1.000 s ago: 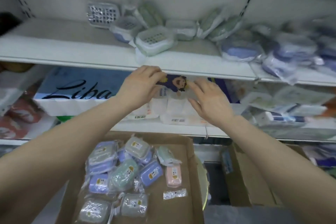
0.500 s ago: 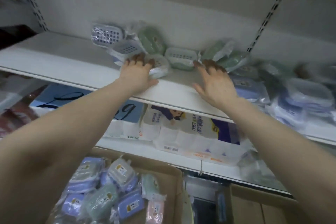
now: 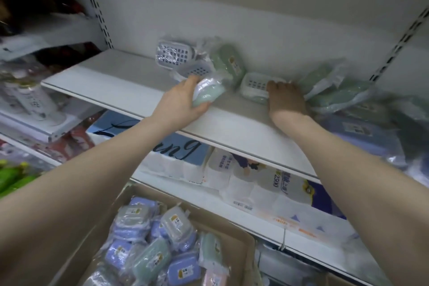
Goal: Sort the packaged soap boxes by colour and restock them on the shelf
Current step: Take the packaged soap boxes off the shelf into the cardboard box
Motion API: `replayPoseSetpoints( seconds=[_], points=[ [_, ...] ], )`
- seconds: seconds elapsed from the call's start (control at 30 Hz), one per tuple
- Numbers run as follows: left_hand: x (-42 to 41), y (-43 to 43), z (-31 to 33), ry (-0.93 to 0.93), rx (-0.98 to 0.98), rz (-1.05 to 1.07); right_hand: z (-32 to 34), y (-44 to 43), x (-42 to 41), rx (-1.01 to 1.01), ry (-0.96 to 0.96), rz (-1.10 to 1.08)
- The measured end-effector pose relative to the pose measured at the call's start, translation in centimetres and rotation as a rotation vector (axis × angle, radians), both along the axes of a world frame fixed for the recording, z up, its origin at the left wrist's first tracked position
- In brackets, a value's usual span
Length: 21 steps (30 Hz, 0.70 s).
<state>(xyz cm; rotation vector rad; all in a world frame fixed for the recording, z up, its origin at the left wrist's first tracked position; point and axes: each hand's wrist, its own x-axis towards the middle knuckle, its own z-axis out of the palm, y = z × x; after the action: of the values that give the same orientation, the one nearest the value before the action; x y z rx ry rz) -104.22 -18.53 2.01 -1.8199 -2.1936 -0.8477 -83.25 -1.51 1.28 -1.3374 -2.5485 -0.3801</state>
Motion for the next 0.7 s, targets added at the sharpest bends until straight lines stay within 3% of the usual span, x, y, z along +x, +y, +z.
replayPoseSetpoints(
  seconds=[0.1, 0.17, 0.27, 0.33, 0.4, 0.43, 0.57, 0.63, 0.7],
  points=[
    [-0.3, -0.3, 0.9, -0.267, 0.034, 0.039, 1.2, -1.7, 0.3, 0.008, 0.050, 0.051],
    [-0.6, -0.3, 1.4, -0.580, 0.012, 0.041, 2.5, -3.0, 0.7, -0.095, 0.268, 0.052],
    [-0.5, -0.4, 1.7, -0.974, -0.028, 0.032, 4.6, -3.6, 0.9, -0.420, 0.570, -0.095],
    [-0.3, -0.6, 1.4, -1.052, -0.113, 0.031, 4.9, -3.4, 1.4, -0.670, 0.728, -0.149],
    [-0.4, -1.1, 0.8, -0.986, -0.177, 0.066, 4.3, -3.4, 2.0, -0.921, 0.812, -0.177],
    [-0.5, -1.5, 0.7, -0.898, -0.195, 0.104, 4.0, -3.5, 2.5, -0.951, 0.751, -0.195],
    [-0.4, -2.5, 0.4, -0.231, -0.191, 0.278, 3.4, -4.2, 3.4, -0.548, 0.467, -0.261],
    [0.7, -2.8, 0.4, -0.147, -0.202, 0.253, 3.1, -5.8, 2.9, -0.496, 0.417, -0.194],
    [1.8, -2.9, -0.1, -0.098, -0.339, 0.228, 2.1, -7.6, 2.2, -0.525, 0.250, -0.128]
  ],
)
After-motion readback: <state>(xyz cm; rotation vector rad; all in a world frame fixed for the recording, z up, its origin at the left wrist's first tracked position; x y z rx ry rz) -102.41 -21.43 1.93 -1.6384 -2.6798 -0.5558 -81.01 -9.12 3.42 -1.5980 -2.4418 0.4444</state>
